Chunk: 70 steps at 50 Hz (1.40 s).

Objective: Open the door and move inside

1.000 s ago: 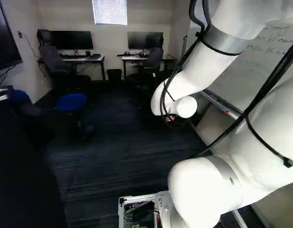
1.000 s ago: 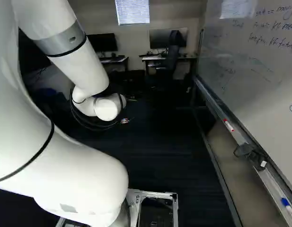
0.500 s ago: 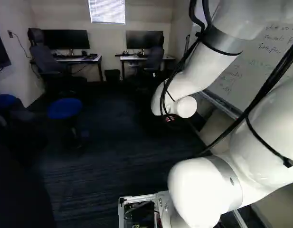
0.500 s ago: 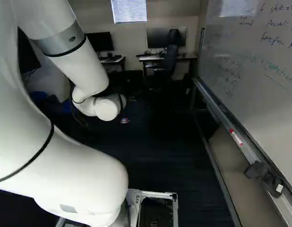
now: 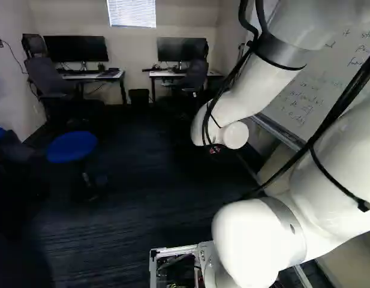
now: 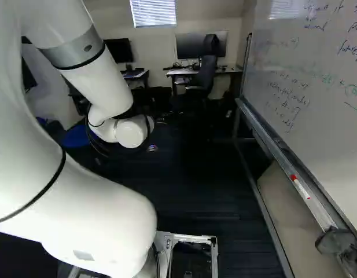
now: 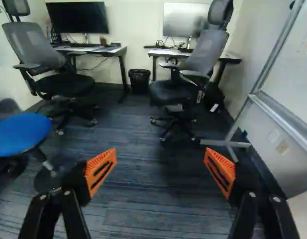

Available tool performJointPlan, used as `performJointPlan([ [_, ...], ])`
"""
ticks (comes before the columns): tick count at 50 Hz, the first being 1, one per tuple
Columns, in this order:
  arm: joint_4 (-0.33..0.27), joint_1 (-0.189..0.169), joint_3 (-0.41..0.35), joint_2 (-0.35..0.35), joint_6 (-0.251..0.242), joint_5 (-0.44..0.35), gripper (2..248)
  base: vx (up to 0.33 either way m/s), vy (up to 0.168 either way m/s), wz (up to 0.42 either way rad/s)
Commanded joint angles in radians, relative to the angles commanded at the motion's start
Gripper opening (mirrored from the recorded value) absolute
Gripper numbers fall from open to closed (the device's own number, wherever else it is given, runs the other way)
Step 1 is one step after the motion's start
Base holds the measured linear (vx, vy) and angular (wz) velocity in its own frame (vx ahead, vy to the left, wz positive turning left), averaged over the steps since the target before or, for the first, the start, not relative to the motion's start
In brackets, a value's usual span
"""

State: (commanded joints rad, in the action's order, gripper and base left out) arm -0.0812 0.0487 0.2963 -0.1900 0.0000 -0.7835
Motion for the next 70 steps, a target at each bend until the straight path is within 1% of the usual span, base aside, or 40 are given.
performJointPlan([
  [18, 0.0, 0.0, 0.005, 0.006, 0.0, 0.0, 247, 0.209, 0.003, -0.024],
  [51, 0.0, 0.0, 0.007, 0.008, 0.0, 0.0, 247, 0.0, -0.001, 0.0],
  [70, 0.011, -0.007, -0.021, -0.004, 0.0, -0.012, 247, 0.0, 0.0, 0.0],
])
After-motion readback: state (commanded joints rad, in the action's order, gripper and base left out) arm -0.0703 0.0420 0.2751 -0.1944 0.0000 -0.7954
